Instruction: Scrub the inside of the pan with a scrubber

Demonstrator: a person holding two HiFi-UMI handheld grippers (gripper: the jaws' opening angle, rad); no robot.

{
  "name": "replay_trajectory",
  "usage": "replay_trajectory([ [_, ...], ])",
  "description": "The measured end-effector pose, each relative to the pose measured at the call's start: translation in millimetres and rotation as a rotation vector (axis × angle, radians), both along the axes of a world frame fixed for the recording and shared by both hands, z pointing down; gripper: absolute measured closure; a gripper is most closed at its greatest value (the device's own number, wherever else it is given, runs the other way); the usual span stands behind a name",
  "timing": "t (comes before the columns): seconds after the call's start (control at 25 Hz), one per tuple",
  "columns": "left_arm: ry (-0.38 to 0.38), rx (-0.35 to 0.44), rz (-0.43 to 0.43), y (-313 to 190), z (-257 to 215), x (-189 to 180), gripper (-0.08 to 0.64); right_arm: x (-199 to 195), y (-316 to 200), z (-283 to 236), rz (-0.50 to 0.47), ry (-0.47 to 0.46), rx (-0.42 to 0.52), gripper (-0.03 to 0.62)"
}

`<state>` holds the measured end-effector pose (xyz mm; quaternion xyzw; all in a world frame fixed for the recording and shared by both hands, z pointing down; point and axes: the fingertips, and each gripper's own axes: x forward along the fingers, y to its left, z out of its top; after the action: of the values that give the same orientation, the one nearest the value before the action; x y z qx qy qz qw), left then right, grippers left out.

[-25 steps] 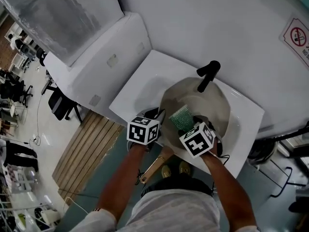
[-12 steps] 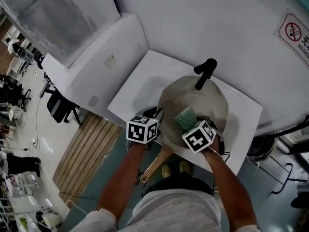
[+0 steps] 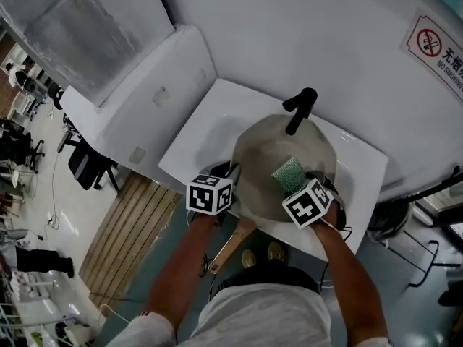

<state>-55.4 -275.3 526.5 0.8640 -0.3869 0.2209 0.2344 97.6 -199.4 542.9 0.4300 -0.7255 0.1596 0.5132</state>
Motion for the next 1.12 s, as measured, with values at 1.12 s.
replay_trajectory([
  [1.12,0.144,0.396,-0.038,26,-173,-12,0.449,-17,-9,-162,0.013,-0.496,0.348,0.253],
])
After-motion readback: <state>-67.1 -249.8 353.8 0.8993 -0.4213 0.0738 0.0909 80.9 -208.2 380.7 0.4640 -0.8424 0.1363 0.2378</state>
